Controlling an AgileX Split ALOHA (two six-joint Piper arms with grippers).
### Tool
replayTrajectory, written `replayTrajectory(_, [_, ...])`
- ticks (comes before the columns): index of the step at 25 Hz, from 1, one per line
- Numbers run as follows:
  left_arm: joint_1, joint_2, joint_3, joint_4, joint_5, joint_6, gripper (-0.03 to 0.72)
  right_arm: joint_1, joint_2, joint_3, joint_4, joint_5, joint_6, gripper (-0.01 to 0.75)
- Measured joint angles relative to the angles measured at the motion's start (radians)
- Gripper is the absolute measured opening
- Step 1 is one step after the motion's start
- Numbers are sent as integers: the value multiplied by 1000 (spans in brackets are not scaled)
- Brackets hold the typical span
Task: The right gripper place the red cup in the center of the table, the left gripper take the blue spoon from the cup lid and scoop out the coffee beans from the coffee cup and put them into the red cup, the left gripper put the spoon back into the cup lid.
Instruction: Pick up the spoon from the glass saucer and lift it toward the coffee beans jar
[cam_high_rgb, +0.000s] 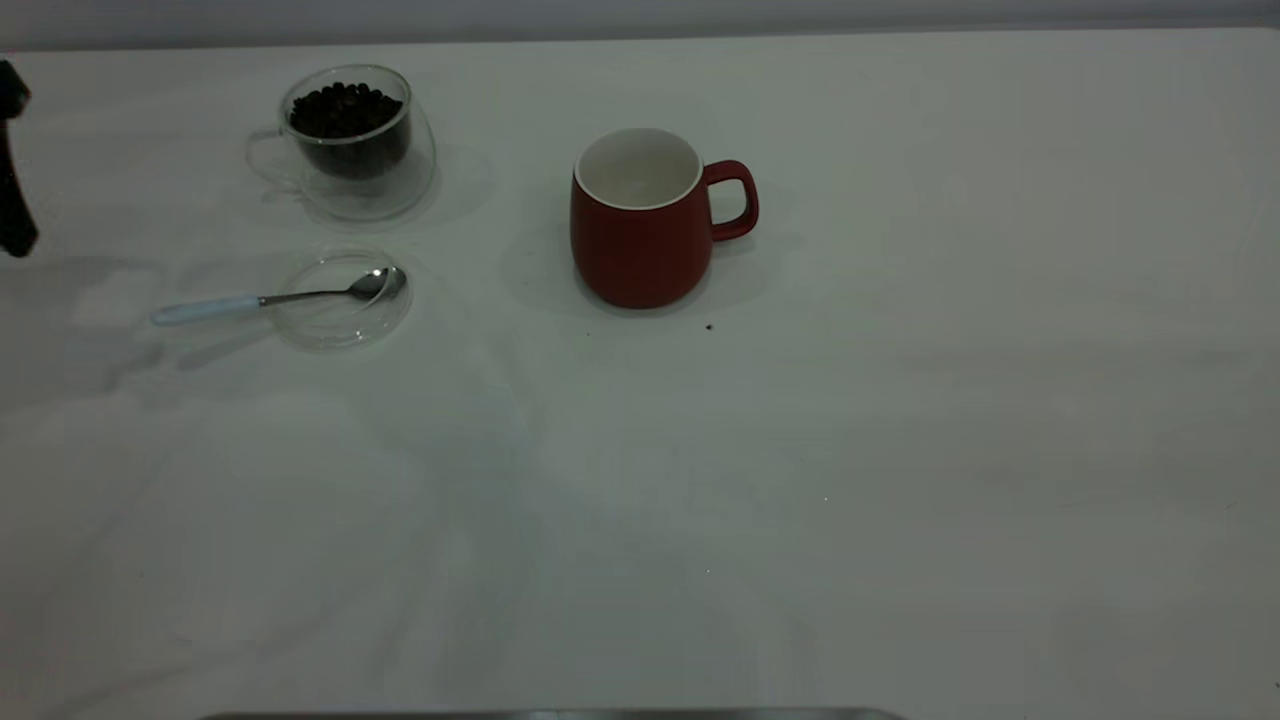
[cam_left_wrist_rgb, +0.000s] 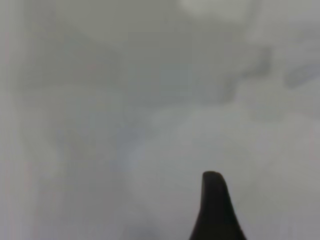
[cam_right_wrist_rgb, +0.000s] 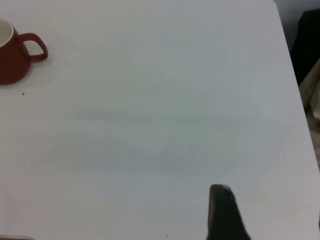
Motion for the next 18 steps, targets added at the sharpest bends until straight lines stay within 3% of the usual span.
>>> replayTrajectory(7, [115,112,-122,-206,88,191,583,0,0,0,0,0,0,479])
replayTrajectory(13, [129,176,-123,-409,130,488,583,0,0,0,0,0,0,479])
replayTrajectory(18, [129,228,-123,-523,124,561,583,0,0,0,0,0,0,479])
